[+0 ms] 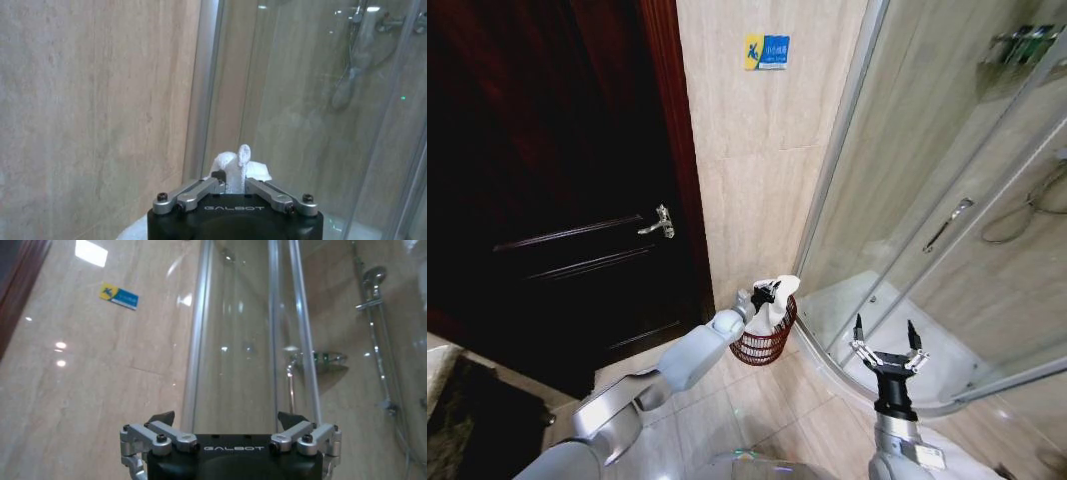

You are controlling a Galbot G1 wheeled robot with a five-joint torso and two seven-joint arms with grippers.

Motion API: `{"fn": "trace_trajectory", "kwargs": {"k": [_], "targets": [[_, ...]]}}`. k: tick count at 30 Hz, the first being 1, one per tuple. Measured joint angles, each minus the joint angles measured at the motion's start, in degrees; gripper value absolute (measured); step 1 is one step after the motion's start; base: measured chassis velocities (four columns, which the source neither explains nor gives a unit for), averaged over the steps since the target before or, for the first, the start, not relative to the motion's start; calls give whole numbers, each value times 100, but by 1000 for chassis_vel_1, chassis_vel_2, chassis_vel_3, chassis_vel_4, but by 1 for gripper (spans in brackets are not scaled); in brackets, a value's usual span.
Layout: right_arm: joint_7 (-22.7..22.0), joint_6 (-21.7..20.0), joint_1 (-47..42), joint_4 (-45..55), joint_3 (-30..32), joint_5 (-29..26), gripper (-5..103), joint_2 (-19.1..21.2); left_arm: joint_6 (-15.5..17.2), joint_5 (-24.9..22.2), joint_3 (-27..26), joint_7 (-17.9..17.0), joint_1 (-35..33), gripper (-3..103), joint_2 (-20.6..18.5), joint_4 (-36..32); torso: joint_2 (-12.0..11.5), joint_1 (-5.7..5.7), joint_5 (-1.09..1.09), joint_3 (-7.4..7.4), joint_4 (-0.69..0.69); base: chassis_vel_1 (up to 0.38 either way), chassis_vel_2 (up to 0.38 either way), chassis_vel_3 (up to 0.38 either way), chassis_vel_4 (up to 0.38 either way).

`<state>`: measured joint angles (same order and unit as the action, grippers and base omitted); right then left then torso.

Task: Discard the used towel into the hamper.

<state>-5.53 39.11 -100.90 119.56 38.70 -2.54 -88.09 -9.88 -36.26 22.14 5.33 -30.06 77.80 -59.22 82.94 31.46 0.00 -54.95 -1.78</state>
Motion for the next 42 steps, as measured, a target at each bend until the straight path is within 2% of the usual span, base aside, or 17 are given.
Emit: {"fn": "trace_trajectory", "kwargs": {"k": [3,10,17,21,26,29,32,33,35,36,38,40,42], "targets": [[-105,310,131,-44,29,42,100,-13,3,15,-7,-1,-26,2,5,31,0,0,1,0,0,0,0,0,0],[-71,612,178,-88,54,262,100,-12,51,-1,-11,-28,-48,2,-3,104,0,0,-1,0,0,0,0,0,0],[-67,592,137,-12,13,261,100,-25,221,-108,10,-109,9,2,-4,183,0,0,0,0,0,0,0,0,0],[-44,418,42,193,35,257,100,18,252,-115,8,-129,28,2,1,203,0,0,0,0,0,0,0,0,0],[193,-174,-226,665,52,26,100,211,427,-124,-1,-237,36,2,-12,154,0,0,-1,0,0,0,0,0,0],[170,-423,-249,845,18,-117,100,261,460,-127,17,-248,60,2,-23,146,0,0,1,0,0,0,0,0,0],[44,-1067,-296,1220,6,-285,100,271,543,-135,61,-292,111,2,-33,126,0,0,0,0,0,0,0,0,0],[44,-1067,-296,1220,6,-285,100,271,543,-135,61,-292,111,2,-33,126,0,0,0,0,0,0,0,0,0],[80,-1355,-378,1386,8,-588,100,357,600,-138,72,-321,138,2,-29,130,0,0,0,0,0,0,0,0,0],[80,-1355,-378,1386,8,-588,100,357,600,-138,72,-321,138,2,-29,130,0,0,0,0,0,0,0,0,0],[95,-1764,-492,1571,88,-920,100,487,627,-137,115,-322,160,2,-46,150,0,0,0,0,0,0,0,0,0],[164,-2057,-606,1648,198,-883,100,519,632,-124,112,-323,167,2,-22,204,0,0,0,0,-1,0,0,0,0],[191,-2135,-670,1658,164,-788,100,482,632,-111,100,-323,173,2,11,247,0,0,-1,0,0,0,0,0,0]]}}
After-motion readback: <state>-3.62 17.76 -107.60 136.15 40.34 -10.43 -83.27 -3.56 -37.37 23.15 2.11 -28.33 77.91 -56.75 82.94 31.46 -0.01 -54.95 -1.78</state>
